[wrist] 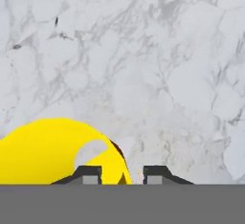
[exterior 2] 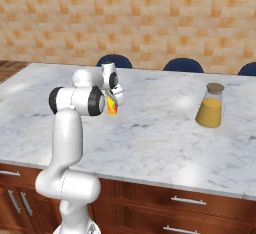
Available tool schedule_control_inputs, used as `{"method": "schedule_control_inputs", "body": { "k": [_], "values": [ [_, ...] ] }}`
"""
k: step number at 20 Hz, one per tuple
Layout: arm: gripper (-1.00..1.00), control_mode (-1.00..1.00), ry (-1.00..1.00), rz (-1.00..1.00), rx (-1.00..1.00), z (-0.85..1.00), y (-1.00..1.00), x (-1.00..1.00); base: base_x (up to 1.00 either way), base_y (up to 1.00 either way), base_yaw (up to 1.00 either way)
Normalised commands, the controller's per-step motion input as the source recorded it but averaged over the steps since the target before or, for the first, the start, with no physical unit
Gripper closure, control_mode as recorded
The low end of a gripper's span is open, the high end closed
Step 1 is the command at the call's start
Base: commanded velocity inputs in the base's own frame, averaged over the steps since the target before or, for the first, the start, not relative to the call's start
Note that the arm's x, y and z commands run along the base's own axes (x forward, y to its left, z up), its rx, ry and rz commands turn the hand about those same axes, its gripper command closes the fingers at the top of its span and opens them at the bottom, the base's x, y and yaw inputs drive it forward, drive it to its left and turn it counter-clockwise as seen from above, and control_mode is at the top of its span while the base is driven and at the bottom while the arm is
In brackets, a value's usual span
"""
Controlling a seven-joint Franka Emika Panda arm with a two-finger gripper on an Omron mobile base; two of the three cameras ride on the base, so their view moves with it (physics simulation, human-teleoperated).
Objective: Place the pitcher and cup on the dining counter for serving.
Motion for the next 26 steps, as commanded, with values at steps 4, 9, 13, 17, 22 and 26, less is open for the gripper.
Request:
{"method": "schedule_control_inputs", "body": {
  "k": [4,9,13,17,22,26],
  "values": [
    [-1.0,-1.0,0.0,-0.04,0.0,0.09,0.0,0.01,0.0,0.0,0.0],
    [-1.0,-1.0,-0.02,-0.01,0.0,0.69,0.0,-0.13,0.0,0.0,0.0],
    [-1.0,-1.0,-0.17,0.0,0.0,0.99,0.0,-0.65,0.0,0.0,0.0],
    [-1.0,-1.0,-0.29,0.01,0.0,0.87,0.0,-0.99,0.0,0.0,0.0],
    [-1.0,-1.0,-0.34,0.05,0.0,0.4,0.0,-1.0,0.0,0.0,0.0],
    [-1.0,-1.0,-0.35,0.05,0.0,0.05,0.0,-1.0,0.0,0.0,0.0]
  ]
}}
